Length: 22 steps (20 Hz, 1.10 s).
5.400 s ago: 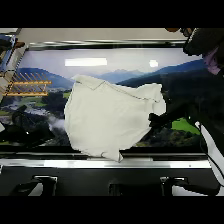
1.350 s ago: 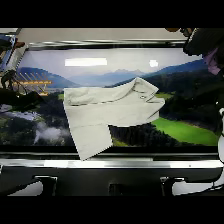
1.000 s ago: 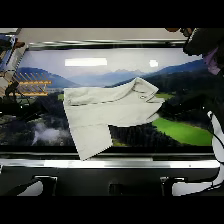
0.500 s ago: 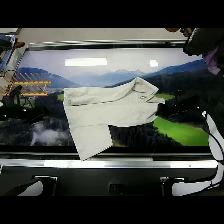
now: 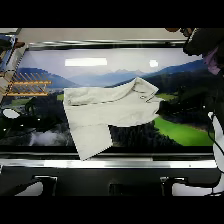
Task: Fold the clothes and pants, and hang the long-sleeved shirts on hangers.
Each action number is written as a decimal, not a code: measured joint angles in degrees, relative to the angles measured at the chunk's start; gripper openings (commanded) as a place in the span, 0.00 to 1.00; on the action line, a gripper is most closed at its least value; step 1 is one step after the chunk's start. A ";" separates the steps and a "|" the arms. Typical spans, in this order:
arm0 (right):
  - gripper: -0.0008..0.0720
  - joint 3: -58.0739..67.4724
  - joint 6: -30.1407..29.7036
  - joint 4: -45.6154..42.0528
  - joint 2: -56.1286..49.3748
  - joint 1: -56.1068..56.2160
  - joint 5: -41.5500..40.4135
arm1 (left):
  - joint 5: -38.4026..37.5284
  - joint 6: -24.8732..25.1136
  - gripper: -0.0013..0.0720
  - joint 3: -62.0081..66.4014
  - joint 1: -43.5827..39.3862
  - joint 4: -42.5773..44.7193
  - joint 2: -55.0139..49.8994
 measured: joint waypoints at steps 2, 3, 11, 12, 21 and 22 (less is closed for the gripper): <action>0.06 -0.02 0.44 0.00 0.72 0.00 -0.66 | 1.22 0.70 0.81 -0.48 -2.16 -0.92 -1.53; 0.06 0.00 0.57 0.00 1.03 0.00 -0.98 | 2.01 0.87 0.81 -0.63 -3.37 -1.31 -2.34; 0.06 -0.02 0.98 0.15 3.15 0.00 -3.02 | 6.23 0.02 0.46 -0.87 -10.45 -3.34 -7.30; 0.06 -0.02 0.98 0.15 3.52 0.00 -3.19 | 6.88 -0.09 0.21 -0.92 -10.88 -3.21 -7.69; 0.06 1.53 0.98 2.19 14.08 0.00 -3.98 | 3.82 -0.72 0.04 10.05 -11.96 -4.17 -4.35; 0.06 2.97 0.98 2.43 16.02 0.02 -3.96 | 2.84 -1.22 0.04 14.01 -11.89 -4.26 -3.04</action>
